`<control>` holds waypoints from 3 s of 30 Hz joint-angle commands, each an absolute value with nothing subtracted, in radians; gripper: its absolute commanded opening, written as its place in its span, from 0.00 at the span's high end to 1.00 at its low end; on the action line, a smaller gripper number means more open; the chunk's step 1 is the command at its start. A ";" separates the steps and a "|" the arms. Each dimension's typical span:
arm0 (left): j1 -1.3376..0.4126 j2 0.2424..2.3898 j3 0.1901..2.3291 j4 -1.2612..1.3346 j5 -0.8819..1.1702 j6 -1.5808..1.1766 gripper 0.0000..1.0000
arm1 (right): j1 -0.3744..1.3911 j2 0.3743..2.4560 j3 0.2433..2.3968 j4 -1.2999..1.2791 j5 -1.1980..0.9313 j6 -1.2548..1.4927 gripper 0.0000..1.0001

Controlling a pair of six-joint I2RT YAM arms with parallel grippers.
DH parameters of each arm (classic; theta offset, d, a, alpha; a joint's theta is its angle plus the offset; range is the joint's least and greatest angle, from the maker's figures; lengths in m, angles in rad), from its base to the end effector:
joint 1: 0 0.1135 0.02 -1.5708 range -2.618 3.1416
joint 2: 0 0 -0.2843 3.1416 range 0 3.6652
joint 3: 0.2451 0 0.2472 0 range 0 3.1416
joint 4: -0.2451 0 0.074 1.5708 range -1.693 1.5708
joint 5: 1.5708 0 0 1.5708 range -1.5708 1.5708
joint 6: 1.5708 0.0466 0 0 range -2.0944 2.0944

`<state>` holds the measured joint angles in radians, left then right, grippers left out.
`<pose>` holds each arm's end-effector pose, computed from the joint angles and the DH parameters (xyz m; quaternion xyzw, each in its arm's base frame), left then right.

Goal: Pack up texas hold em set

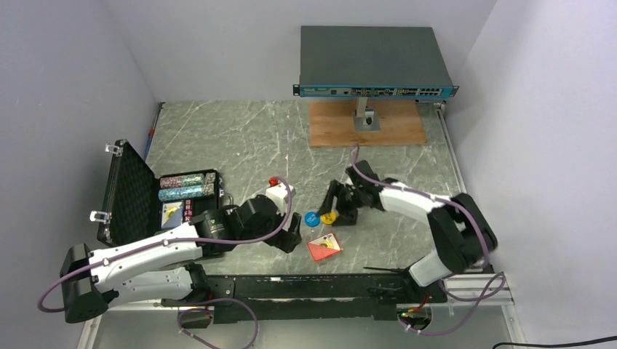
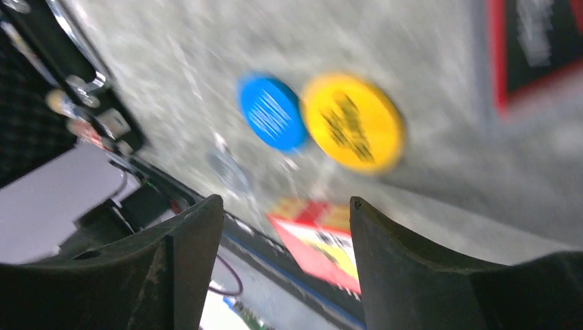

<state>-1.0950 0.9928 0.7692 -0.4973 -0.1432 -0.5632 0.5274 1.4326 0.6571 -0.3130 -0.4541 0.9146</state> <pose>0.0985 -0.1766 0.2776 0.2103 0.8845 -0.2592 0.3258 0.2039 0.1424 0.1674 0.1293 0.9388 0.3178 0.0305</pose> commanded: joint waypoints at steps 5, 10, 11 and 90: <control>-1.093 1.079 0.770 -0.425 -0.096 -0.508 0.01 | 0.524 1.590 1.057 -0.450 -0.261 0.623 0.25; -1.137 1.344 0.894 -0.414 -0.057 -0.422 0.01 | 0.437 1.348 0.968 -0.621 0.063 0.572 0.18; -1.161 1.400 0.924 -0.417 -0.065 -0.407 0.01 | 0.400 1.275 0.933 -0.634 0.073 0.571 0.16; 0.047 1.280 0.910 -0.747 -0.126 -0.152 0.62 | 0.260 0.811 0.658 -0.480 -0.158 0.552 0.06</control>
<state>0.0227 1.2625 0.8600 -0.7868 -0.1776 -0.1875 0.2569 0.8116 0.6636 -0.5289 -0.1406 0.5602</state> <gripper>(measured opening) 0.676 0.945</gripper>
